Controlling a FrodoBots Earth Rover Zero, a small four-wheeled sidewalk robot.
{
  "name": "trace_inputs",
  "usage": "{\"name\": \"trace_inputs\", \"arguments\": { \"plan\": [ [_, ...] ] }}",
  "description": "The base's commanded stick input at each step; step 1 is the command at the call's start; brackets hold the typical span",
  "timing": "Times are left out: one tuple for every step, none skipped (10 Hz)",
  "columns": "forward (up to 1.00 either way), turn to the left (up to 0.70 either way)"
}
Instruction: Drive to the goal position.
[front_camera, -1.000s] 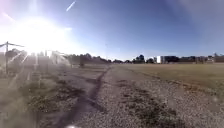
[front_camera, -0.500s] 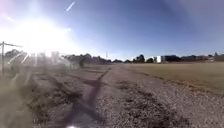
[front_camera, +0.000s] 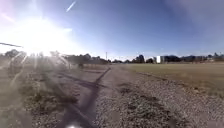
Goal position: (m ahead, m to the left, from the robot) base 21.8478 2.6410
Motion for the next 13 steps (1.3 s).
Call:
{"name": "trace_inputs", "arguments": {
  "plan": [
    [0.50,0.00],
    [0.50,0.00],
    [0.50,0.00],
    [0.50,0.00],
    [0.50,0.00],
    [0.50,0.00],
    [0.50,0.00],
    [0.50,0.00],
    [0.50,0.00],
    [0.50,0.00],
    [0.50,0.00],
    [0.50,0.00],
    [0.50,0.00]
  ]
}}
